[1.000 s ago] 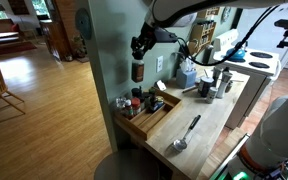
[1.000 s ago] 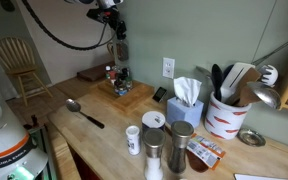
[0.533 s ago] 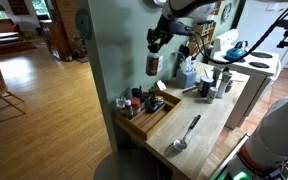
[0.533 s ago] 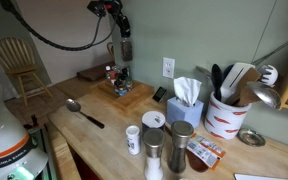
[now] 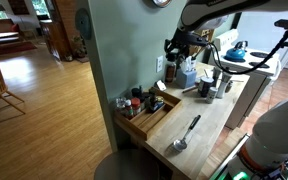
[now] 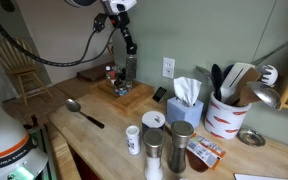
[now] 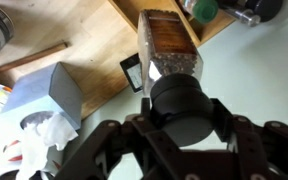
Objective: Remove the black paper bottle from the box
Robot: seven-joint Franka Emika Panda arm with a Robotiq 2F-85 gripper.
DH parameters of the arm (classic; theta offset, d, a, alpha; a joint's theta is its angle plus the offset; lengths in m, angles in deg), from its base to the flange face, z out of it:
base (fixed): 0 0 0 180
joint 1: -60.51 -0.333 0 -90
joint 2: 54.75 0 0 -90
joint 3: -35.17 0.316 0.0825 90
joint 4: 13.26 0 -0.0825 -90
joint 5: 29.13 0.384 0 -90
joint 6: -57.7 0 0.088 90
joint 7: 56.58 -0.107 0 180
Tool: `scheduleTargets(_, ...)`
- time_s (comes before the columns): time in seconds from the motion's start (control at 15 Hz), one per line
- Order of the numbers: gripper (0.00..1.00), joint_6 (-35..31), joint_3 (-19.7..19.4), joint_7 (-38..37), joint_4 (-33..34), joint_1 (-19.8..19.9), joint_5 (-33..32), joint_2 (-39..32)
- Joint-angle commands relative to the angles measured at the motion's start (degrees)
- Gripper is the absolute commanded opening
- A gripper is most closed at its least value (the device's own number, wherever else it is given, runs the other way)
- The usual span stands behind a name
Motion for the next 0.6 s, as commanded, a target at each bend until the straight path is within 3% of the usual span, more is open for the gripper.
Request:
scheduleTargets(0.0, 0.34, -3.2, 0.7, -7.9, -8.1, 3.1, -2.6, 4.8)
scheduleTargets(0.53, 0.34, -15.7, 3.3, -24.8, -19.4, 12.4, -9.8, 8.8)
